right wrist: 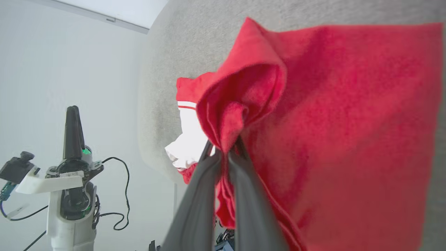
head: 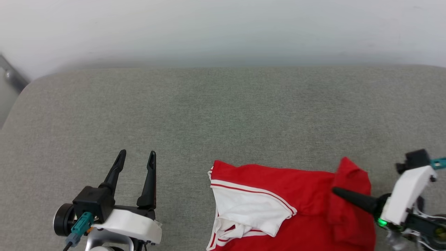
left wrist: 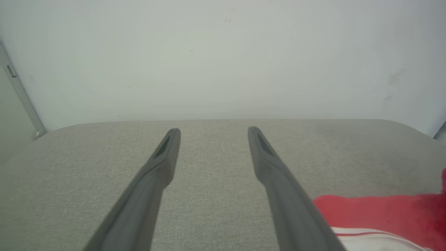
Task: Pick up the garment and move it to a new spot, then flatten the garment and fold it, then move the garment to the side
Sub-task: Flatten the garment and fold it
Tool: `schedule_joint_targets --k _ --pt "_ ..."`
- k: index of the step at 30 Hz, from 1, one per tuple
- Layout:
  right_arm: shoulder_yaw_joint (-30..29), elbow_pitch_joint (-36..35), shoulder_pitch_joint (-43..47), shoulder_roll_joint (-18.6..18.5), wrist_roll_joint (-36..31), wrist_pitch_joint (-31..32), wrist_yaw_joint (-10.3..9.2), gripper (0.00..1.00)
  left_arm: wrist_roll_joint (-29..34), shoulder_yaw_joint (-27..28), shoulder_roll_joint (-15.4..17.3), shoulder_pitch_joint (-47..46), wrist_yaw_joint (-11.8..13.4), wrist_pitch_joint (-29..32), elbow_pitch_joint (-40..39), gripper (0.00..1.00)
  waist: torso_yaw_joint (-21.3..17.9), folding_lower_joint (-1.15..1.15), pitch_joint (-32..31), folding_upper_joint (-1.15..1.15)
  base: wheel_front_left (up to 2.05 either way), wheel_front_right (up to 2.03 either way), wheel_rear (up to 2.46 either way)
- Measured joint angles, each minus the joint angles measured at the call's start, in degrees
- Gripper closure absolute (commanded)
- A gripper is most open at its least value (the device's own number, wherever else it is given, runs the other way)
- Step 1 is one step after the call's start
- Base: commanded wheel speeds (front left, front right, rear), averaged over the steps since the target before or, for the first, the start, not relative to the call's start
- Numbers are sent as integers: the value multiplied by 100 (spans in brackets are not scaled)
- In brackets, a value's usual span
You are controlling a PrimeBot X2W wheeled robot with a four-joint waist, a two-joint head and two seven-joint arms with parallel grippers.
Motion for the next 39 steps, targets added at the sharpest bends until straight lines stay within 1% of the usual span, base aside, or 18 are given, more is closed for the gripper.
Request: schedule_joint_targets --k 2,4,8,11,13,14,15,16,17,21,23,25,27,30,34,37,39 --pt "302 113 -26 22 350 -121 0 100 -1 -41 0 -48 -14 9 22 0 50 0 14 0 0 0 0" --pt "661 330 -75 30 799 -414 -1 100 -5 -75 -4 -77 -48 45 54 0 107 0 19 0 0 0 0" --pt "1725 695 -167 53 1534 -1068 0 100 -27 -146 -20 -129 -88 58 118 0 239 0 16 0 0 0 0" --pt "2446 890 -248 53 1814 -1558 0 100 -34 -193 -30 -183 -126 65 171 0 334 0 6 0 0 0 0" --pt "2833 1059 -301 54 1872 -1840 -1 100 -35 -222 -41 -192 -134 67 197 0 394 0 0 0 0 0 0" --pt "3000 1149 -330 55 1839 -2000 -1 90 -35 -229 -45 -197 -135 66 210 0 419 0 -3 0 0 0 0" --pt "3122 1234 -362 56 1791 -2163 0 70 -36 -236 -49 -204 -135 65 226 0 439 0 -8 0 0 0 0" --pt "3239 1338 -398 56 1770 -2287 -1 23 -45 -238 -56 -205 -135 49 233 0 455 0 -11 0 0 0 0" --pt "3361 1424 -438 49 1742 -2337 -1 0 -48 -243 -58 -205 -135 47 240 0 465 0 -9 0 0 0 0" --pt "3619 1439 -622 52 1678 -2673 -1 0 -77 -252 -68 -205 -147 14 282 0 469 0 8 0 0 0 0" --pt "3746 1294 -718 -45 1526 -2794 0 0 -79 -247 -73 -205 -145 -7 298 0 449 0 15 0 0 0 0" --pt "3834 1095 -771 -252 1343 -2996 0 0 -85 -241 -77 -205 -142 -31 321 0 419 0 21 0 0 0 0" --pt "3893 899 -793 -549 982 -3274 0 0 -100 -237 -82 -205 -140 -56 346 0 380 0 11 0 0 0 0" --pt "3797 823 -789 -1061 -52 -3962 0 0 -129 -219 -90 -205 -115 -89 387 0 314 0 -19 0 0 0 0" --pt "3165 905 -576 -1418 -1362 -4674 0 0 -140 -193 -108 -202 -73 -138 447 0 221 0 -86 0 0 0 0" --pt "2429 899 -232 -1452 -2181 -5101 -1 0 -181 -154 -107 -178 -41 -163 485 0 151 0 -143 0 0 0 0" --pt "1912 766 7 -1433 -2722 -5435 -1 0 -190 -113 -98 -151 -22 -205 508 0 106 0 -177 0 0 0 0"
